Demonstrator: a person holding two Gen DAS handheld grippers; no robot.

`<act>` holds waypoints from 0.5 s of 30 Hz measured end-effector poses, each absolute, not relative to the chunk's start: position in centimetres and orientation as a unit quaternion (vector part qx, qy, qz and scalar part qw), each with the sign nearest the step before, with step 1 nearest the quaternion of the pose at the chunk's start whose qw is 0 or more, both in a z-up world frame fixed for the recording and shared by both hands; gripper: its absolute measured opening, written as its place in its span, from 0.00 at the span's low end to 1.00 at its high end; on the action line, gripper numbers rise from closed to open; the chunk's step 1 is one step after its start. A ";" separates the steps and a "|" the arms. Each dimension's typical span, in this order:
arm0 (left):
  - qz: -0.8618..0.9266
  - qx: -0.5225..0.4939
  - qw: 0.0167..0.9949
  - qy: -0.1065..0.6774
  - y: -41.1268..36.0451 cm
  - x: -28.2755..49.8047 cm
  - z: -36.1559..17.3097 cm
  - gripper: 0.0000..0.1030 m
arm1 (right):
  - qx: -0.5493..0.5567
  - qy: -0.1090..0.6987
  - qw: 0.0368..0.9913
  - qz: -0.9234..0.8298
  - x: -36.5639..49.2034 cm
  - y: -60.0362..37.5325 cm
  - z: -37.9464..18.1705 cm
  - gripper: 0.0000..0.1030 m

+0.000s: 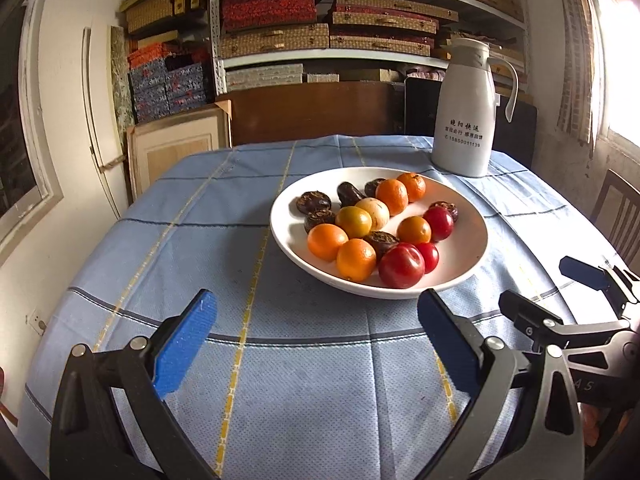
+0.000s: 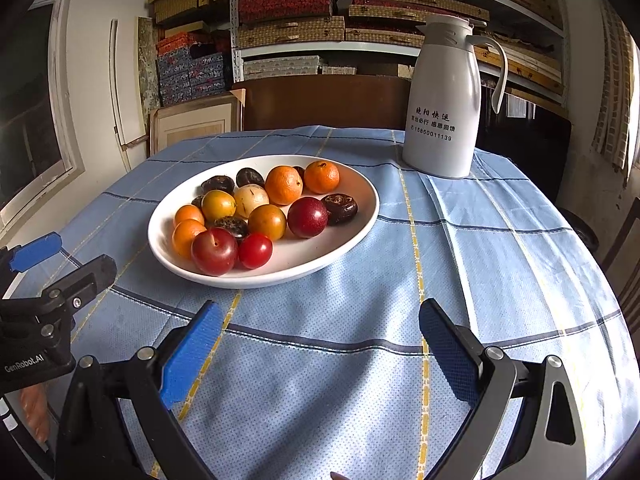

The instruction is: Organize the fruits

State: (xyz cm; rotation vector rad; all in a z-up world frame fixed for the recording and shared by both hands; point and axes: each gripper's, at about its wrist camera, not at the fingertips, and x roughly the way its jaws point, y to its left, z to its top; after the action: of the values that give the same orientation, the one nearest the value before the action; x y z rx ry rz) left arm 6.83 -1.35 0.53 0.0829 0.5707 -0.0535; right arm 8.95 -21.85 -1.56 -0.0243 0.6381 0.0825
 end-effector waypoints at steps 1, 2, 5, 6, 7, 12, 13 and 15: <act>-0.023 0.045 0.960 0.276 -1.4 6.8 0.6 0.95 | -0.012 0.314 0.948 0.041 9.0 -21.9 -1.6 0.96; -0.021 0.047 0.961 0.273 -1.4 6.7 0.6 0.95 | -0.011 0.314 0.948 0.041 9.0 -21.9 -1.6 0.96; -0.022 0.054 0.961 0.272 -1.5 6.7 0.5 0.95 | -0.011 0.315 0.948 0.040 9.0 -21.9 -1.6 0.96; -0.024 0.054 0.960 0.273 -1.6 6.7 0.5 0.95 | -0.010 0.316 0.948 0.040 9.0 -21.9 -1.6 0.96; -0.028 0.053 0.959 0.276 -1.6 6.8 0.5 0.95 | -0.010 0.316 0.948 0.040 9.0 -21.9 -1.6 0.96; -0.033 0.039 0.954 0.294 -1.3 7.2 0.1 0.95 | -0.009 0.317 0.947 0.041 9.0 -22.0 -1.7 0.96; -0.037 0.033 0.953 0.299 -1.2 7.3 0.1 0.95 | -0.009 0.318 0.947 0.041 9.0 -22.0 -1.7 0.96; -0.047 0.024 0.950 0.307 -1.1 7.6 -0.1 0.95 | -0.009 0.318 0.947 0.041 9.1 -22.0 -1.7 0.96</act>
State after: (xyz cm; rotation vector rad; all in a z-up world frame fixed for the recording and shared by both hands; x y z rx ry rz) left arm 7.55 -1.07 -0.10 0.0490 0.6249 -0.0958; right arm 9.06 -21.97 -1.73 -0.0175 0.6481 0.0841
